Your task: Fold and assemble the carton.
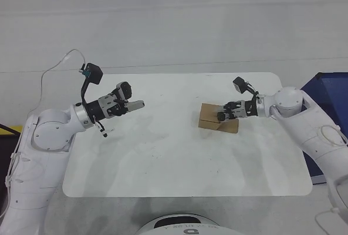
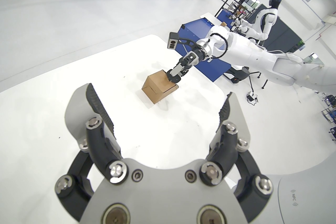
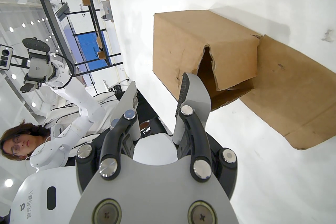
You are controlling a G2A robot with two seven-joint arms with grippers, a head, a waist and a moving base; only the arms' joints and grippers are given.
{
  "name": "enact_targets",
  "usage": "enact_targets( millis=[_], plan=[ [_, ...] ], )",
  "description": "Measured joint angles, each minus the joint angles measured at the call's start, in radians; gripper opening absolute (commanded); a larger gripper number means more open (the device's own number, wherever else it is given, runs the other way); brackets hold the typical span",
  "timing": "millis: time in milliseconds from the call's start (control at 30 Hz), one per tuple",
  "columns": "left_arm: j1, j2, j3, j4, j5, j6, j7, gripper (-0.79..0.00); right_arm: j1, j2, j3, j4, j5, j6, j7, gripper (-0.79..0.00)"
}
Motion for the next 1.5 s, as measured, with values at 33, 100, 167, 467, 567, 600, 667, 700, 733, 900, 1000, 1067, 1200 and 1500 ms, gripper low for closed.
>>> enact_targets(
  millis=[33, 100, 167, 467, 567, 600, 667, 700, 733, 900, 1000, 1067, 1200, 1500],
  plan=[
    [0.000, 0.000, 0.000, 0.000, 0.000, 0.000, 0.000, 0.000, -0.003, 0.001, 0.008, 0.005, 0.003, -0.012, 0.002, -0.425],
    [0.000, 0.000, 0.000, 0.000, 0.000, 0.000, 0.000, 0.000, -0.010, 0.005, 0.022, 0.009, 0.000, -0.019, -0.003, -0.428],
    [0.000, 0.000, 0.000, 0.000, 0.000, 0.000, 0.000, 0.000, -0.022, 0.011, 0.040, 0.006, -0.008, -0.018, -0.011, -0.434],
    [0.000, 0.000, 0.000, 0.000, 0.000, 0.000, 0.000, 0.000, -0.030, 0.008, 0.046, -0.003, -0.057, 0.046, -0.008, -0.446],
    [0.000, 0.000, 0.000, 0.000, 0.000, 0.000, 0.000, 0.000, -0.009, -0.009, 0.025, 0.012, -0.063, 0.056, -0.005, -0.446],
    [0.000, 0.000, 0.000, 0.000, 0.000, 0.000, 0.000, 0.000, -0.002, -0.014, 0.018, 0.018, -0.066, 0.058, -0.003, -0.446],
    [0.000, 0.000, 0.000, 0.000, 0.000, 0.000, 0.000, 0.000, 0.015, -0.028, 0.001, 0.034, -0.073, 0.064, 0.003, -0.449],
    [0.000, 0.000, 0.000, 0.000, 0.000, 0.000, 0.000, 0.000, 0.022, -0.033, -0.007, 0.042, -0.075, 0.066, 0.005, -0.449],
    [0.000, 0.000, 0.000, 0.000, 0.000, 0.000, 0.000, 0.000, 0.031, -0.040, -0.016, 0.053, -0.077, 0.068, 0.009, -0.453],
    [0.000, 0.000, 0.000, 0.000, 0.000, 0.000, 0.000, 0.000, 0.060, -0.068, -0.044, 0.104, -0.079, 0.066, 0.025, -0.459],
    [0.000, 0.000, 0.000, 0.000, 0.000, 0.000, 0.000, 0.000, 0.073, -0.083, -0.056, 0.136, -0.073, 0.058, 0.038, -0.471],
    [0.000, 0.000, 0.000, 0.000, 0.000, 0.000, 0.000, 0.000, 0.081, -0.094, -0.064, 0.158, -0.068, 0.053, 0.045, -0.489],
    [0.000, 0.000, 0.000, 0.000, 0.000, 0.000, 0.000, 0.000, 0.094, -0.112, -0.075, 0.198, -0.058, 0.036, 0.058, -0.785],
    [0.000, 0.000, 0.000, 0.000, 0.000, 0.000, 0.000, 0.000, 0.113, -0.110, -0.055, 0.171, -0.115, -0.050, 0.115, -0.785]
  ],
)
